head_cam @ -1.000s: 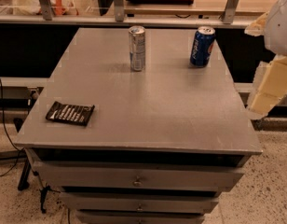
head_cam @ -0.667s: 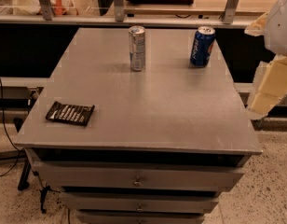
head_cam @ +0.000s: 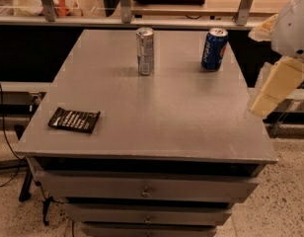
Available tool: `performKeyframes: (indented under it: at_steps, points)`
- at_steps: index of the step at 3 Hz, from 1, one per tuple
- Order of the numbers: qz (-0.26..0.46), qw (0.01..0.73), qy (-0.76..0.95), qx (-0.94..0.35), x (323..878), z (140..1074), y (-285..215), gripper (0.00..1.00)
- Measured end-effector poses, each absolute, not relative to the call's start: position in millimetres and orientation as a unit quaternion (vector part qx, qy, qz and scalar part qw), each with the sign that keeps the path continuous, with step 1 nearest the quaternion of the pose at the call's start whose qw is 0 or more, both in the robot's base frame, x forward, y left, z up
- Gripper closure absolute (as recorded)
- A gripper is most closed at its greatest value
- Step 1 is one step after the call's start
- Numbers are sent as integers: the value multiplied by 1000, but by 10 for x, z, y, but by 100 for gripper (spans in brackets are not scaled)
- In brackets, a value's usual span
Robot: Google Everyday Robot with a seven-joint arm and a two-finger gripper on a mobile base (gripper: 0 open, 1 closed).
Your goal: Move redbull can near rxbar chocolate
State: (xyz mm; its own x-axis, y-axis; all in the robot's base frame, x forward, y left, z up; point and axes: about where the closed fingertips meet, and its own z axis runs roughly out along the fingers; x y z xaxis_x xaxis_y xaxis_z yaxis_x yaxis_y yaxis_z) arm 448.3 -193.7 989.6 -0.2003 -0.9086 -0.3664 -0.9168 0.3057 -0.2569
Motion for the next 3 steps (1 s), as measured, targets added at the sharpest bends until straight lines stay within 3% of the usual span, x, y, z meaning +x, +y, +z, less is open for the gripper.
performKeyframes:
  at_steps: [2, 3]
  points:
    - [142, 323, 767, -536, 5131, 9697, -1175, 0]
    - [142, 323, 767, -536, 5131, 9697, -1174, 0]
